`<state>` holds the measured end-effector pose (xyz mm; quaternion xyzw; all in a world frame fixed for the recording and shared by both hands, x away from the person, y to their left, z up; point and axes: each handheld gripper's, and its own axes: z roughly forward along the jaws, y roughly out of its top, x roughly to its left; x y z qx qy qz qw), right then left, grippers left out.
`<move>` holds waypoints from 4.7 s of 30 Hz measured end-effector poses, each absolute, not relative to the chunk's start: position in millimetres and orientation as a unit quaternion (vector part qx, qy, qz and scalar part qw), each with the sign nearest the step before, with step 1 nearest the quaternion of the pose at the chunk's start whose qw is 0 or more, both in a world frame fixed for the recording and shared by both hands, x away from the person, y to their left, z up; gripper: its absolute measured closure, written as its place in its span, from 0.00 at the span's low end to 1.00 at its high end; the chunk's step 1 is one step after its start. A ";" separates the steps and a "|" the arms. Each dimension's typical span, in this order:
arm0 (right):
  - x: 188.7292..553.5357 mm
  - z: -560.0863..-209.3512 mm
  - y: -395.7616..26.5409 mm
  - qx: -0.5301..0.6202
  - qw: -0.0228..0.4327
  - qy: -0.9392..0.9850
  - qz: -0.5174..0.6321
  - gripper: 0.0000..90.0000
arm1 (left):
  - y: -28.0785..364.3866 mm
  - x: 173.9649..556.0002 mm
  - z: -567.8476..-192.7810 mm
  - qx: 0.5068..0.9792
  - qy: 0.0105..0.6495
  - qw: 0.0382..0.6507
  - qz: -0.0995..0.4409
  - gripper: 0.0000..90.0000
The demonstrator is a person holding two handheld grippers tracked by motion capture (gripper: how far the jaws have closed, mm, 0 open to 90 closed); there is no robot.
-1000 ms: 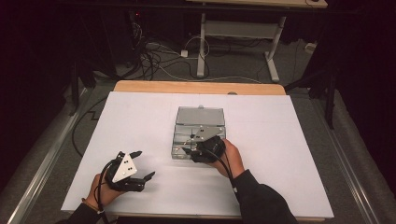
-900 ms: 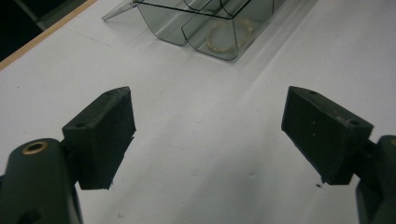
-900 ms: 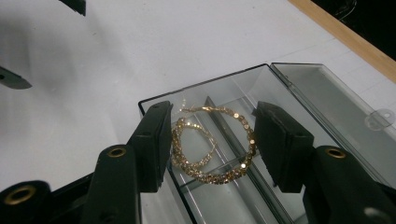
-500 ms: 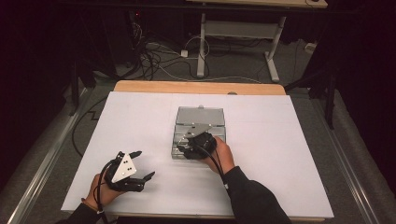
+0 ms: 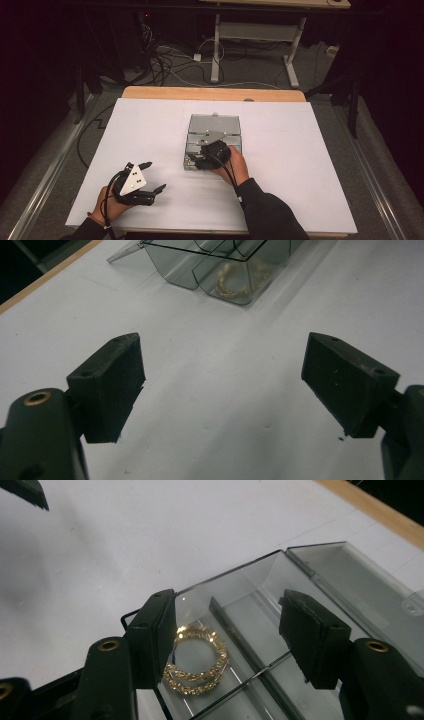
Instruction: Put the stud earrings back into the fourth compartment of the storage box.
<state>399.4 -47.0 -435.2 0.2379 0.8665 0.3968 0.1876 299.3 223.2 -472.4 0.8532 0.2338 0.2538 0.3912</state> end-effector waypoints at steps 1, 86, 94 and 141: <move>398.3 -433.5 -48.3 0.241 0.188 0.863 0.402 0.45 | 222.9 299.4 -472.7 0.854 0.234 0.391 0.253 0.18; 312.1 -414.3 -217.7 0.270 0.337 0.791 0.433 0.30 | 219.9 298.0 -472.4 0.857 0.232 0.377 0.265 0.18; 303.1 -427.9 -229.0 0.271 0.338 0.791 0.432 0.30 | 219.8 297.8 -472.4 0.856 0.232 0.377 0.266 0.18; 299.8 -461.0 -247.9 0.268 0.295 0.825 0.401 1.00 | 214.5 305.8 -476.3 0.884 0.221 0.342 0.230 0.96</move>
